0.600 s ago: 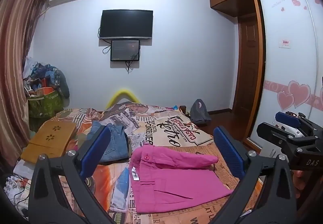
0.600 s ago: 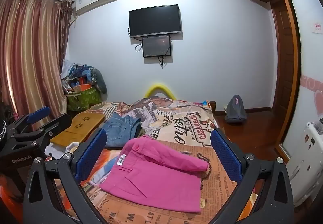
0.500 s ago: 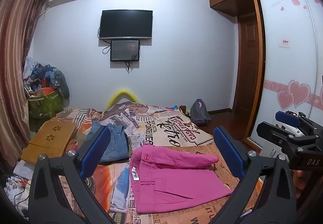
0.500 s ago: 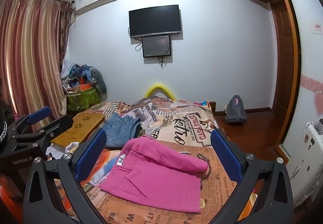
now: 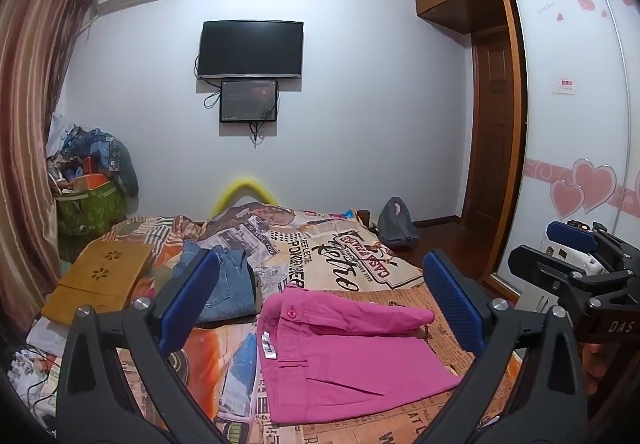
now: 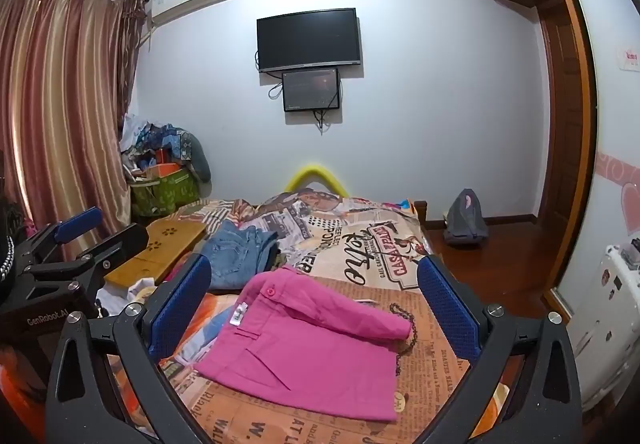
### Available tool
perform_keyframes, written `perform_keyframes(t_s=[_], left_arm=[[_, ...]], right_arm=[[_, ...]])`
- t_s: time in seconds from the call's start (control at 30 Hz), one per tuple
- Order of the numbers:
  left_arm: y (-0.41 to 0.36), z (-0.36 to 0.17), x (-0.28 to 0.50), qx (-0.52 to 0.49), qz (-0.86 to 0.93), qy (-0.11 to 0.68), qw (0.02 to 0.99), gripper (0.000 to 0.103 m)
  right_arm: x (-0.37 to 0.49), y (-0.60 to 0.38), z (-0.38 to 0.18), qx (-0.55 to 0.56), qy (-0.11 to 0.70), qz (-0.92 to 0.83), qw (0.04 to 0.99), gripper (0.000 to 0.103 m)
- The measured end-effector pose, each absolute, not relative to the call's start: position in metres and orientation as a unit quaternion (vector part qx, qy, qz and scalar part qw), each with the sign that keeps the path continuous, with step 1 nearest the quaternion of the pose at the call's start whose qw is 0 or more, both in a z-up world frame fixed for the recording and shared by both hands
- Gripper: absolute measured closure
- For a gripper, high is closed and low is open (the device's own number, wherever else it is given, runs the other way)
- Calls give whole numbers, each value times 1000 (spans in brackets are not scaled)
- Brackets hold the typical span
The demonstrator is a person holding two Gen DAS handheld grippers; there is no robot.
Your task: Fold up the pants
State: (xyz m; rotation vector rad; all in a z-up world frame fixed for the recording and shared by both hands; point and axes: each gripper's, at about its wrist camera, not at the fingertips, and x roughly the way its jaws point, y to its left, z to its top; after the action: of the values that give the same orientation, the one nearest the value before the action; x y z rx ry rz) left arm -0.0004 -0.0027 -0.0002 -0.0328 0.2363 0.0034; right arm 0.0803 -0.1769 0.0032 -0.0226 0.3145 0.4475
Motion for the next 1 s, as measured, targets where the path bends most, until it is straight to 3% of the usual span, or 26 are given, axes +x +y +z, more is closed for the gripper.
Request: perform_keyframes(t_s=[1.0], left_arm=[[-4, 1, 2, -15, 0, 115, 993, 0]], right_arm=[[80, -176, 1, -13, 154, 221, 963, 0]])
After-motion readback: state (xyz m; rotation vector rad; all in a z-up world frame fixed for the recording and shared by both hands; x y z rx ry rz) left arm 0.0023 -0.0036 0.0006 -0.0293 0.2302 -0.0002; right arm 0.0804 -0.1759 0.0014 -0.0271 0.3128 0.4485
